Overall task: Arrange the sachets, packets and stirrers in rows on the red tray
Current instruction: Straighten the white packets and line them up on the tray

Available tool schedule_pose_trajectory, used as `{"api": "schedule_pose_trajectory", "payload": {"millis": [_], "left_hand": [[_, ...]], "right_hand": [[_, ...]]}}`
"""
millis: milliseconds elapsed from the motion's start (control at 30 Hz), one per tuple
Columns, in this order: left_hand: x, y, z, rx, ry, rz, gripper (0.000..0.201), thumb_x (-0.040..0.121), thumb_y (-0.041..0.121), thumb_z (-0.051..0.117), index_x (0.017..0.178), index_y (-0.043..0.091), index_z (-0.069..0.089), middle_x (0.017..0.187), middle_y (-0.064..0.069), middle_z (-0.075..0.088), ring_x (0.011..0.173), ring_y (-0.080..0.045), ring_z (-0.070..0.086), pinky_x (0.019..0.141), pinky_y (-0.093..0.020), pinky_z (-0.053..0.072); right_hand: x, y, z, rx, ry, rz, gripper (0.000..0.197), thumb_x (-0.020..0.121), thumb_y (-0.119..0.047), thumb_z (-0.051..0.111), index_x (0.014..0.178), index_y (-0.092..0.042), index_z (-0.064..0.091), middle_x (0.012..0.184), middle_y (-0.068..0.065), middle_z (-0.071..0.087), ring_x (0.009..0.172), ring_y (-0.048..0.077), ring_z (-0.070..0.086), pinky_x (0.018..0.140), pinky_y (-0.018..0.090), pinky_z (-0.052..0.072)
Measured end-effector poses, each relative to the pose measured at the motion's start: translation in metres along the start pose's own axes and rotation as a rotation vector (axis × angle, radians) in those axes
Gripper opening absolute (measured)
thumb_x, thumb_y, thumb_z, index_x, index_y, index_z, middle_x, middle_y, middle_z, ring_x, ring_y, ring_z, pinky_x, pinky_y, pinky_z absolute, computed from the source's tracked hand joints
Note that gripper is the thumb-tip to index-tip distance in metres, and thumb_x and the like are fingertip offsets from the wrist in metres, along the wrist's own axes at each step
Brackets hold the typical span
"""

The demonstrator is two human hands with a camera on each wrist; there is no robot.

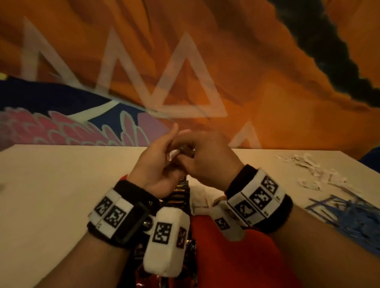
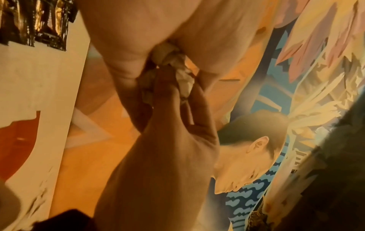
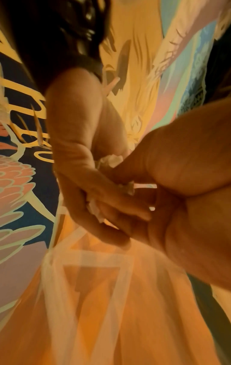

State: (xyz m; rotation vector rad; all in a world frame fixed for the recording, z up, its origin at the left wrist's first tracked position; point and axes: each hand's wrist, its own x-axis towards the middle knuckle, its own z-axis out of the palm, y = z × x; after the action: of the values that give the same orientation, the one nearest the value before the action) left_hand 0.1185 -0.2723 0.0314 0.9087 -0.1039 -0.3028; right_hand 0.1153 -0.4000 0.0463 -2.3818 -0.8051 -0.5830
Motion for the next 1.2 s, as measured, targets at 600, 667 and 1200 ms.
{"api": "schedule_pose_trajectory", "payload": {"millis": [600,667,1200], "left_hand": [[0.000,0.002,-0.003,0.390,0.115,0.305,0.042,0.096,0.040,0.053,0.099,0.001,0.068,0.082,-0.012,0.072,0.079,-0.021,0.071,0.065,-0.030,0.060],[0.002,0.002,-0.005,0.393,0.128,0.316,0.041,0.096,0.039,0.054,0.097,-0.001,0.066,0.080,-0.012,0.072,0.075,-0.020,0.070,0.060,-0.028,0.059],[-0.002,0.010,-0.008,0.640,0.136,0.489,0.036,0.069,0.034,0.075,0.093,0.008,0.072,0.065,-0.006,0.059,0.052,-0.012,0.052,0.038,-0.023,0.037]], "right_hand": [[-0.012,0.014,0.021,0.239,0.366,-0.046,0.016,0.077,-0.010,0.074,0.089,-0.020,0.077,0.087,-0.012,0.072,0.083,0.007,0.063,0.073,0.026,0.053],[-0.014,0.015,0.019,0.231,0.367,-0.025,0.014,0.079,-0.016,0.073,0.090,-0.024,0.076,0.087,-0.016,0.072,0.084,0.007,0.062,0.071,0.025,0.052],[-0.010,0.018,0.000,1.063,0.226,0.346,0.004,0.098,-0.013,0.055,0.100,-0.010,0.054,0.080,0.003,0.074,0.070,0.017,0.068,0.058,0.025,0.051]]}}
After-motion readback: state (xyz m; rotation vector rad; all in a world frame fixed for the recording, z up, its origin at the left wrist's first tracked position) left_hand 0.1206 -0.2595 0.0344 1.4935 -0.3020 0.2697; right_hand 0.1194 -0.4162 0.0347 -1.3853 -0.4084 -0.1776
